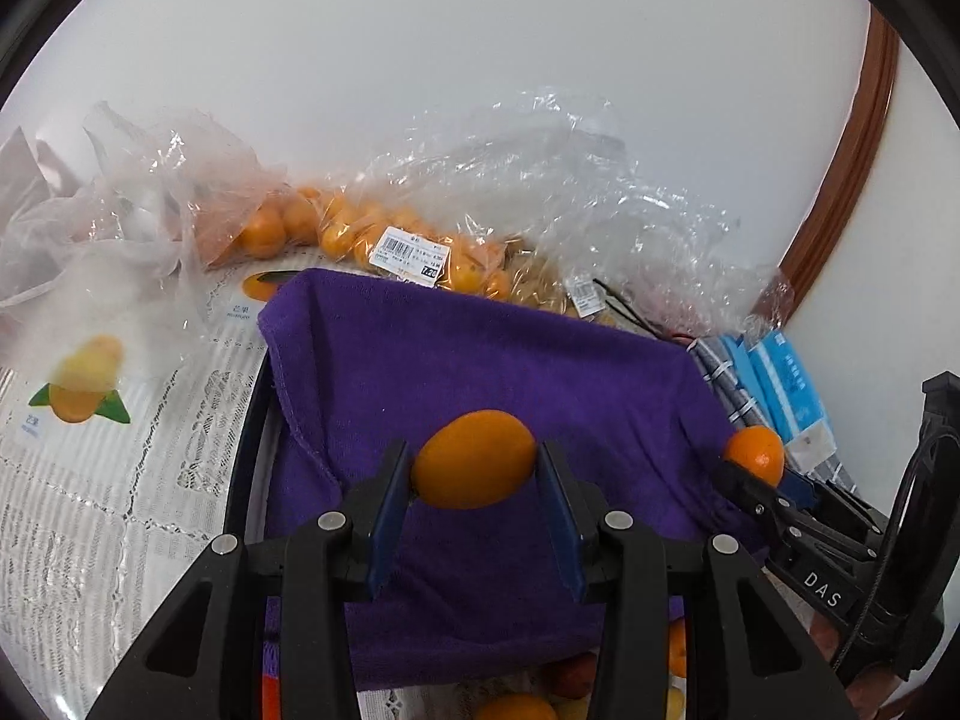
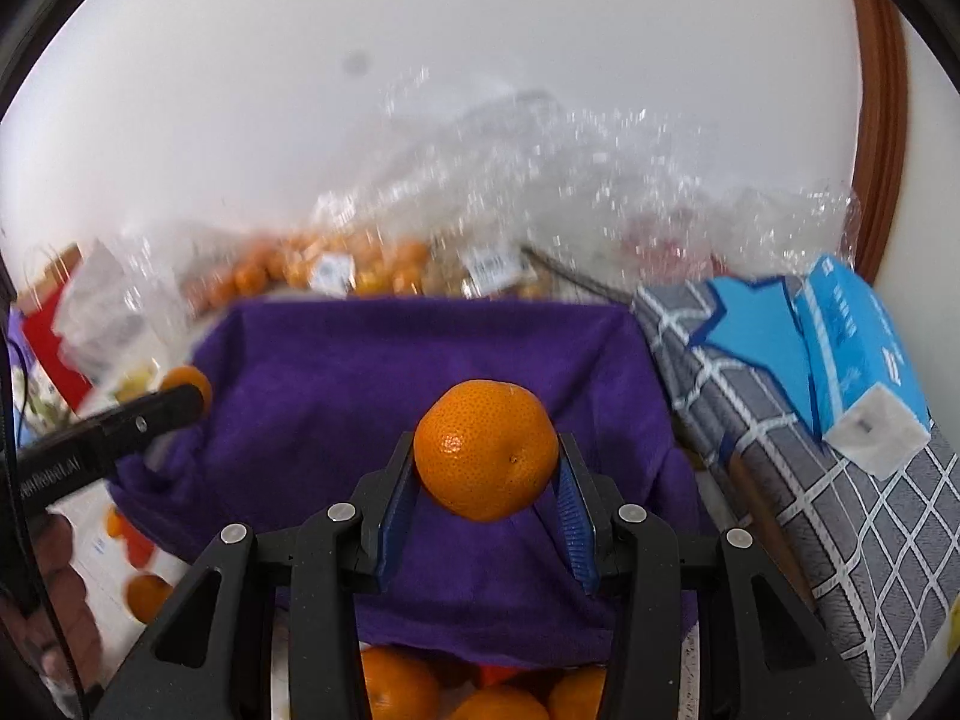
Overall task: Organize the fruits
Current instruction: 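Carry both held fruits over the purple towel and lower them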
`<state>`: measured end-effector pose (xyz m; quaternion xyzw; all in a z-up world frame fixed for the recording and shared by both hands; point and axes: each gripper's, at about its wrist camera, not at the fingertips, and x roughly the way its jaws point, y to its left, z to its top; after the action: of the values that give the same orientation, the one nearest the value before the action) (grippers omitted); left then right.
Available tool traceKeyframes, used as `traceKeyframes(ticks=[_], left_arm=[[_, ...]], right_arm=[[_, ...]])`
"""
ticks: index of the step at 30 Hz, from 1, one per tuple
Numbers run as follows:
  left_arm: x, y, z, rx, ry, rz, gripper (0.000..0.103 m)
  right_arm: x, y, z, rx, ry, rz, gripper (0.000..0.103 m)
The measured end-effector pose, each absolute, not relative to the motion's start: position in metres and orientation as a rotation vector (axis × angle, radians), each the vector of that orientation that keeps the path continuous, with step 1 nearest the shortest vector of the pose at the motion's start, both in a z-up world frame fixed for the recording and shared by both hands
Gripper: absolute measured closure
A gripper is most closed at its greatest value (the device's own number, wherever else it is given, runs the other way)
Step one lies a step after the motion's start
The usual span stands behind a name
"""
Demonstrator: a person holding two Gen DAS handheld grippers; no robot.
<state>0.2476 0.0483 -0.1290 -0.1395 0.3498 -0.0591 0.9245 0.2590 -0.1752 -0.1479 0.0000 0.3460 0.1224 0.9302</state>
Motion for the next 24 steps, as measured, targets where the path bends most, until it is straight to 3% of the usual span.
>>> traceKeyframes(ticks=[24], left_arm=[[0.263,0.045,-0.159,-0.264,0.823,-0.096,0.063]], right_arm=[[0.279,-0.177,-0.186,0.035,0.862,0.218,0.059]])
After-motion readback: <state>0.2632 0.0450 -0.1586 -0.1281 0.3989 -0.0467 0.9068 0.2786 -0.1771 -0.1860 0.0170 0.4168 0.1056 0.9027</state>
